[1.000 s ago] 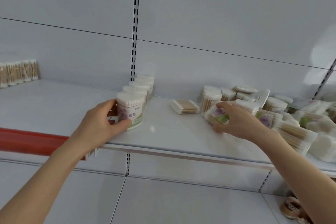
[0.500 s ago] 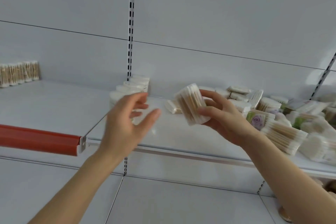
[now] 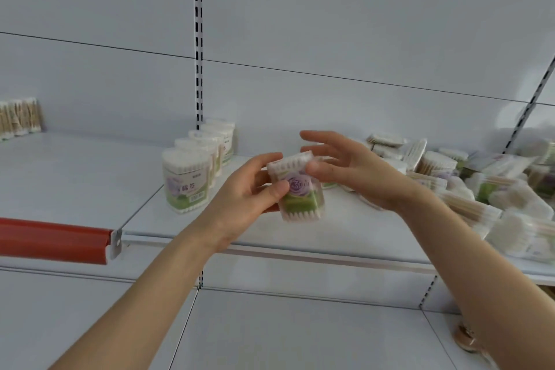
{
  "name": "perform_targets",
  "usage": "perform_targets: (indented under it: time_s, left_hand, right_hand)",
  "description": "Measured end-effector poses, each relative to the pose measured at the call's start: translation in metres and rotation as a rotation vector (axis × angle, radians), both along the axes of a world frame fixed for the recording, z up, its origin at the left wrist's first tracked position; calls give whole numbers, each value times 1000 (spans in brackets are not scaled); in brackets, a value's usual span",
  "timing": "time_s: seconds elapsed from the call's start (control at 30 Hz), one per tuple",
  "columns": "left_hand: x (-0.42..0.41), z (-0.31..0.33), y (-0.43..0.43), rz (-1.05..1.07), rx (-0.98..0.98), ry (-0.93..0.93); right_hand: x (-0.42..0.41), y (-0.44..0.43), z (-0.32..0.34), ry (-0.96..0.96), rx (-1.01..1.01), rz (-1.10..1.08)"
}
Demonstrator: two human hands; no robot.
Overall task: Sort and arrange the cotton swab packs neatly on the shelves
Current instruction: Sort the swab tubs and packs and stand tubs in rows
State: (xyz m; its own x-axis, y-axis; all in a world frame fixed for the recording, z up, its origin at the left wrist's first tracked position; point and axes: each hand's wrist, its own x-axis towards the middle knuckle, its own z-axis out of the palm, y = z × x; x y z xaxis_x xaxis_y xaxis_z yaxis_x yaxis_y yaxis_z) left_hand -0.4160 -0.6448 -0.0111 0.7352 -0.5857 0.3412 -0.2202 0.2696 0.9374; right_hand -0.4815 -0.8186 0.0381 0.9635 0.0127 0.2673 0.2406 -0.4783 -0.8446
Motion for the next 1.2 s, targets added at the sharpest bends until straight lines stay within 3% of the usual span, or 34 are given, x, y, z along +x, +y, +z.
perform_targets:
  time_s: [0.17, 0.37, 0.47, 0.57, 0.63, 0.87, 1.2]
  left_hand:
    - [7, -5, 0, 29, 57, -59]
    - [12, -15, 7, 345, 176, -237]
    - [8, -23, 10, 446, 410, -514]
    - [11, -21, 11, 391, 803, -745]
    - [18, -15, 9, 354, 961, -835]
    - [34, -21, 9, 236, 884, -764]
    - [39, -26, 7, 245, 839, -789]
  right_hand:
    - [7, -3, 4, 95, 28, 58]
    - [23, 0, -5, -51, 158, -89]
    - [44, -11, 2, -173, 172, -266]
    - [78, -22, 10, -242, 44, -352]
    - [106, -24, 11, -263, -57, -358]
    - [187, -21, -2, -158, -274, -295]
    - [202, -16, 11, 41, -604, -224]
